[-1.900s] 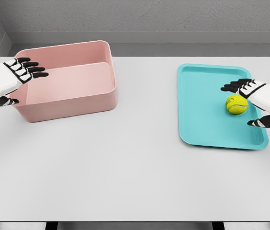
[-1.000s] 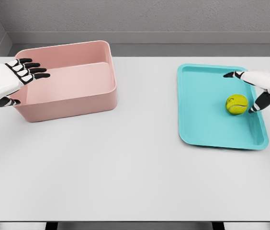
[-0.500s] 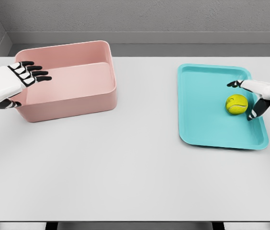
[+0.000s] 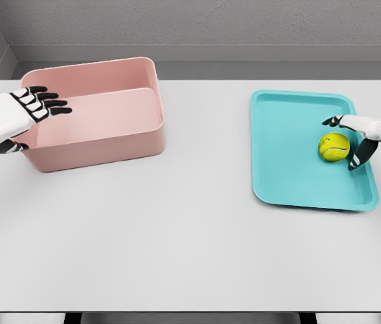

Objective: Put the tennis from the blue tray into the pink basket with both arms

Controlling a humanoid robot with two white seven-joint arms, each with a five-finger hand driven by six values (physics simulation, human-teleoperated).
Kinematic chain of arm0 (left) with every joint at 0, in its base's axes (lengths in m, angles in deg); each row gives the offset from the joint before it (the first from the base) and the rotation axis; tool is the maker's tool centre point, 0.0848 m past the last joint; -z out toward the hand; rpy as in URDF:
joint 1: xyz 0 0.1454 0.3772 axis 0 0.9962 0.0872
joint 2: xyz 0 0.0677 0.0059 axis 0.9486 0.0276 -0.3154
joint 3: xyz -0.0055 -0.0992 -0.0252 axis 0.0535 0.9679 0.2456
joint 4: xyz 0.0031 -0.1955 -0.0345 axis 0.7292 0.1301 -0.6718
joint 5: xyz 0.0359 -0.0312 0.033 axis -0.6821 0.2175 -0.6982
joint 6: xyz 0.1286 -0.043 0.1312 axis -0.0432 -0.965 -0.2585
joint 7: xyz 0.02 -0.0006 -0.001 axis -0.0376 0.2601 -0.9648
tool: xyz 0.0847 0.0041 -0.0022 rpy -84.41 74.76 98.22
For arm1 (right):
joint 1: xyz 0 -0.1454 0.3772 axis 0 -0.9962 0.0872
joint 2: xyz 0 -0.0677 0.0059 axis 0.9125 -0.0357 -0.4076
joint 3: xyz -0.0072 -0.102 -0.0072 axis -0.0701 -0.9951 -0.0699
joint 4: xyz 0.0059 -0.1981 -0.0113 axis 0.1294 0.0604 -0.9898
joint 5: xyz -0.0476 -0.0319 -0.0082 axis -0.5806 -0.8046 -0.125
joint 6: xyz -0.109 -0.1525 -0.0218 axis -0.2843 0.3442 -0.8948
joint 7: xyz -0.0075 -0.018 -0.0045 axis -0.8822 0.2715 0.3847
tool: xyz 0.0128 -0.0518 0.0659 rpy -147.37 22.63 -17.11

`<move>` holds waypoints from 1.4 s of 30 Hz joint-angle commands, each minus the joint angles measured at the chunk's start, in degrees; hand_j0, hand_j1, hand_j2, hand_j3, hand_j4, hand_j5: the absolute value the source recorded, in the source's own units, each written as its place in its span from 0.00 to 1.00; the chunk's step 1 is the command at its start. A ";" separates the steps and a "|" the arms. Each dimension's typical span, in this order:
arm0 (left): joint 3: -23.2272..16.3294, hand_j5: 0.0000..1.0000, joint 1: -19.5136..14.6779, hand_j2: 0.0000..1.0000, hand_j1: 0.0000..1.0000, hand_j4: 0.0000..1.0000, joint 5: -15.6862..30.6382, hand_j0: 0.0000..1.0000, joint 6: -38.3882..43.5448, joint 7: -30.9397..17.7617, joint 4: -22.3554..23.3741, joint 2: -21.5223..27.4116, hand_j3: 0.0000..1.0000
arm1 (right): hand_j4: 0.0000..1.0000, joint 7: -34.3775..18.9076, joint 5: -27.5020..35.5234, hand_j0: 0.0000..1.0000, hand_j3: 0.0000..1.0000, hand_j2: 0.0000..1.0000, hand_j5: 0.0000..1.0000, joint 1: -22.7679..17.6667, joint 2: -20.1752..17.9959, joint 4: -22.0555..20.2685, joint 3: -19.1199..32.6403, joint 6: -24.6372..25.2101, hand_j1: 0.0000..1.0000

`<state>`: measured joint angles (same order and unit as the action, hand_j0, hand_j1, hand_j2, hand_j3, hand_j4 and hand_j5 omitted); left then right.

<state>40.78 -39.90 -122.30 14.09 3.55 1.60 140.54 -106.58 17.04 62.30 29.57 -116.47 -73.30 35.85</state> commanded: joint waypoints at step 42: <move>0.43 1.00 0.09 1.00 1.00 1.00 0.37 1.00 0.01 -0.06 0.09 0.20 1.00 | 0.50 0.02 -1.00 0.50 0.50 0.50 0.50 3.25 -0.06 -9.61 -0.70 -4.93 0.50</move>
<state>41.17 -39.82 -122.30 14.09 3.46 1.70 140.66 -106.61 16.05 65.55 29.49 -124.33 -74.04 31.93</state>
